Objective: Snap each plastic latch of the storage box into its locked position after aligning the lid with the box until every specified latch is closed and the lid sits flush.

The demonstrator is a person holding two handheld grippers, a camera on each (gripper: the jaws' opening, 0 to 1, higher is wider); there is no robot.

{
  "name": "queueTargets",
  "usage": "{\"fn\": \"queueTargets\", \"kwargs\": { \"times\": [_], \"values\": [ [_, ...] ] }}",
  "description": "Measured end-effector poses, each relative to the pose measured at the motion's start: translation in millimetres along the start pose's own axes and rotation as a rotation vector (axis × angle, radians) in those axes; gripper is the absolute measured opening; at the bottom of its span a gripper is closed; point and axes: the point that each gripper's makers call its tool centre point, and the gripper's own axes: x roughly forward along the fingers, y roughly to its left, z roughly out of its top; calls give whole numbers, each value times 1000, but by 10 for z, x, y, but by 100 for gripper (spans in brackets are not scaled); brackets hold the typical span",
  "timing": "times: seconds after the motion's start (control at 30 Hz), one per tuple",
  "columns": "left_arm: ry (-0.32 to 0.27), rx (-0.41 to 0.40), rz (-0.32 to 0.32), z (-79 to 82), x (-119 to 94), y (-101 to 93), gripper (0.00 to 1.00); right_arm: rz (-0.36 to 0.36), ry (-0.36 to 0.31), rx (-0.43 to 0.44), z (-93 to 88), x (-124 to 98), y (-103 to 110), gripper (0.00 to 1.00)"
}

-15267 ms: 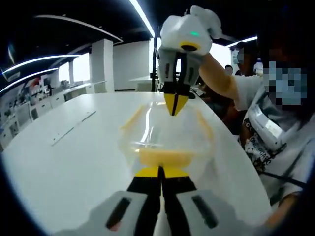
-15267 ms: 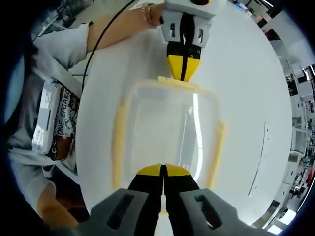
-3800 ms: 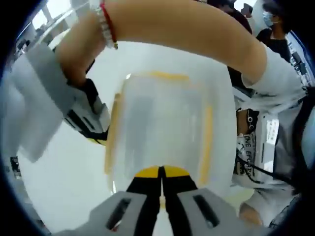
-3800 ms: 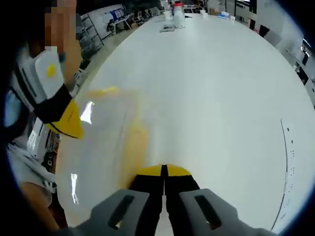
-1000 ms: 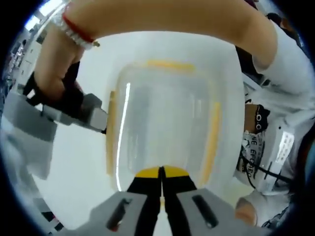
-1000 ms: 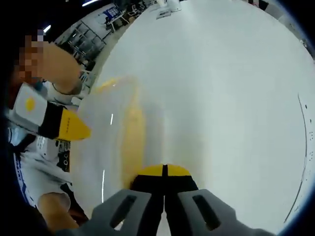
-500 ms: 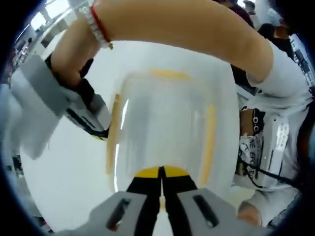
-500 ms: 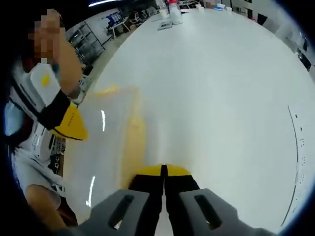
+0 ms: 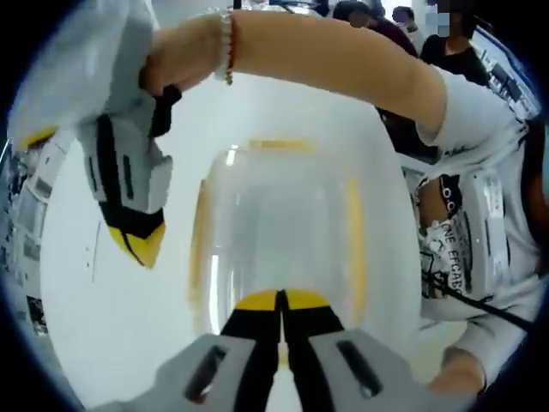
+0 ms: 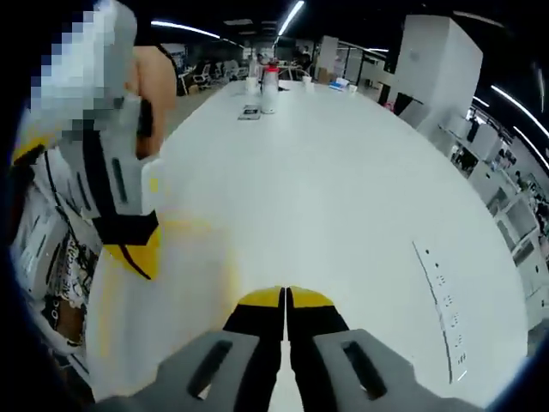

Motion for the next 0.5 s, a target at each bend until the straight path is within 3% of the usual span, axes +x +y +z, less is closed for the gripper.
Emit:
{"fn": "queueTargets", "kwargs": {
  "times": [0.07, 0.23, 0.37, 0.5],
  "values": [
    [20, -15, 6, -46, -17, 20, 0, -31, -16, 7, 5, -63, -7, 1],
    [39, -46, -4, -117, -21, -8, 0, -226, -146, 127, 76, -290, -141, 0],
    [60, -82, -11, -128, -1, 7, 0, -372, -175, 56, 128, -461, 14, 0],
    [83, -105, -21, -135, 8, 1, 0, -433, -222, -2, 254, -558, 250, 0]
  ]
}}
